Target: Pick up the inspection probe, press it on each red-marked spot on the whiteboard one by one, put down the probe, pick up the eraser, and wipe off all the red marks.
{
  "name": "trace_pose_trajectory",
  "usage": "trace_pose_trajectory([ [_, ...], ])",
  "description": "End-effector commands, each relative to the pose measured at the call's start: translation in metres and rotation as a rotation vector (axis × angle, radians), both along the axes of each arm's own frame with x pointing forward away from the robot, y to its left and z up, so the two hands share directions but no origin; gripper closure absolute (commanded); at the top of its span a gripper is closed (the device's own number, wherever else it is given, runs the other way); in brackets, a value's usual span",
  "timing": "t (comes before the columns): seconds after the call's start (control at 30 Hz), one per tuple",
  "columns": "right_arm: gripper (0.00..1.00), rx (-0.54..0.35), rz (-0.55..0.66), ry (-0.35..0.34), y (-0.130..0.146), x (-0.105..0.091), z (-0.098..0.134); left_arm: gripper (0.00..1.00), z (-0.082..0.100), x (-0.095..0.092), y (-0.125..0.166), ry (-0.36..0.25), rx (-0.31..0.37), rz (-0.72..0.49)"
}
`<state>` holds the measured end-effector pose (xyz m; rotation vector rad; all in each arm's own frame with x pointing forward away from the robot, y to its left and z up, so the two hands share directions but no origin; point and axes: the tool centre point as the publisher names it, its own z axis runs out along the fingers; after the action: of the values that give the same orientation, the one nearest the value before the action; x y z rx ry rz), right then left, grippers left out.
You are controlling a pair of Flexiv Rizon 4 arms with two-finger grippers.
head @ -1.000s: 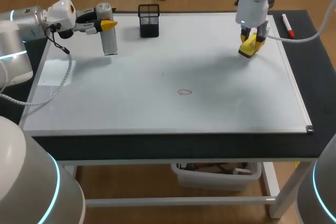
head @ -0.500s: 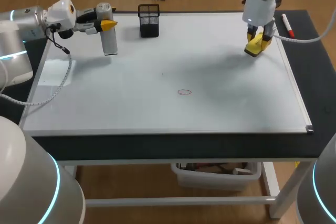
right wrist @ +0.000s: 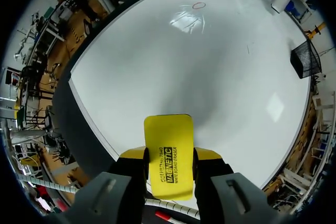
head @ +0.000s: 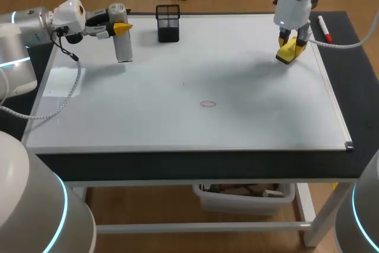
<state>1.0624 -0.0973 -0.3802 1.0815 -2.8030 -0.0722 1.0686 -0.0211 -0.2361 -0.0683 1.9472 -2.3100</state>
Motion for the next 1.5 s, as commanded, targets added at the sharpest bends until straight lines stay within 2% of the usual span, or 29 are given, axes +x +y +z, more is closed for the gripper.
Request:
trace_pose_trajectory([
  [0.03,1.0,-0.002,0.002,0.0,-0.001,0.0,0.001,1.0,0.0,-0.012,-0.014,-0.006,0.014,-0.037],
  [0.5,1.0,-0.002,0.002,0.0,-0.001,0.0,0.001,1.0,0.012,-0.079,-0.088,-0.05,-0.007,-0.262],
  [0.57,1.0,-0.002,0.002,0.0,-0.001,0.0,0.001,1.0,0.013,-0.089,-0.097,-0.047,-0.035,-0.292],
  [0.87,1.0,-0.002,0.002,0.0,-0.001,0.0,0.001,1.0,0.011,-0.131,-0.144,-0.033,-0.045,-0.405],
  [1.23,1.0,-0.002,0.002,0.0,-0.001,0.0,0.001,1.0,0.0,-0.163,-0.193,0.0,-0.067,-0.491],
  [1.5,1.0,-0.002,0.002,0.0,-0.001,0.0,0.001,1.0,-0.007,-0.172,-0.218,0.019,-0.072,-0.525],
])
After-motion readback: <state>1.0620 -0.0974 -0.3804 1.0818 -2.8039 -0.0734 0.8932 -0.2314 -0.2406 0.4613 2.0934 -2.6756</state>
